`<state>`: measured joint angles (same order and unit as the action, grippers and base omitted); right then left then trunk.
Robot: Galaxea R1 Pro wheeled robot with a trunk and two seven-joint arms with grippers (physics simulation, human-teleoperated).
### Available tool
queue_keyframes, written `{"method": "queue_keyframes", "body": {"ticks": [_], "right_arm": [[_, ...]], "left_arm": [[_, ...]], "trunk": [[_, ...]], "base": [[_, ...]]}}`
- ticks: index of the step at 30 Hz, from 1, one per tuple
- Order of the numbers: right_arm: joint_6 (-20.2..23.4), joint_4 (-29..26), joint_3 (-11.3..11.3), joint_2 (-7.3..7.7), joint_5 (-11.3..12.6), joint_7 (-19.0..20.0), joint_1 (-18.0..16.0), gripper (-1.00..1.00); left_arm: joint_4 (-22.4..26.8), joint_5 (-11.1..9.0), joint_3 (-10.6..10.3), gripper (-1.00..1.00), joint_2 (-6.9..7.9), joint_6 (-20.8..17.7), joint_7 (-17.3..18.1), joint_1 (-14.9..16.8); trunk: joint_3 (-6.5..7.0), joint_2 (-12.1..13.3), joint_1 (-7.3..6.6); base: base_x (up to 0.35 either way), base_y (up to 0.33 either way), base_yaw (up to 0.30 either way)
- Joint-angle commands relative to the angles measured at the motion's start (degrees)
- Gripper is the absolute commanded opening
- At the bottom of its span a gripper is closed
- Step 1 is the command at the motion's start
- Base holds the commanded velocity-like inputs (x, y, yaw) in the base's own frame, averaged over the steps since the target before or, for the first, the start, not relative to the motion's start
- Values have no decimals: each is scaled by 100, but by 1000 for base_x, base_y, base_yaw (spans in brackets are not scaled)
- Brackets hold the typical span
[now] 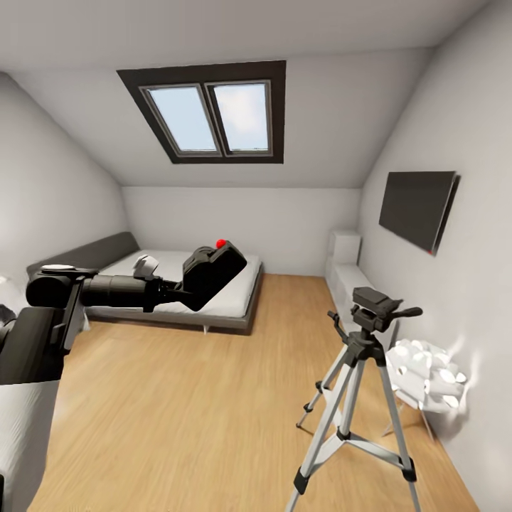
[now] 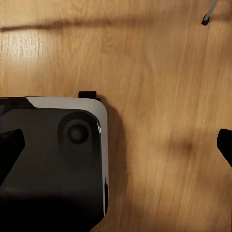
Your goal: Attach the digital camera to the camera tripod in the bedroom.
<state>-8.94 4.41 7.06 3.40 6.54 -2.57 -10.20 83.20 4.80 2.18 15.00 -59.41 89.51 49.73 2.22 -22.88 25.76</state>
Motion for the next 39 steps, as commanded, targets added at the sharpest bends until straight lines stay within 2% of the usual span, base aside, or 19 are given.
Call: {"method": "queue_keyframes", "body": {"ticks": [1, 18, 26, 39], "right_arm": [[-42, 25, 49, -3, 58, 2, -8, 100], [-41, 25, 49, -6, 58, 1, -8, 100], [-41, 25, 49, -6, 58, 2, -8, 100], [-40, 25, 49, -6, 58, 2, -8, 100]], "left_arm": [[4, 48, 4, -100, 4, -59, 49, 2], [4, 48, 2, -100, 37, -59, 49, 2], [4, 48, 2, -100, 38, -59, 49, 2], [5, 48, 2, -100, 46, -59, 49, 2]], "trunk": [[-2, -4, 2], [-2, -4, 2], [-2, -4, 2], [-2, -4, 2]], "base": [[0, -5, 240], [0, -1, 273], [0, -137, 277], [0, -25, 45]]}}
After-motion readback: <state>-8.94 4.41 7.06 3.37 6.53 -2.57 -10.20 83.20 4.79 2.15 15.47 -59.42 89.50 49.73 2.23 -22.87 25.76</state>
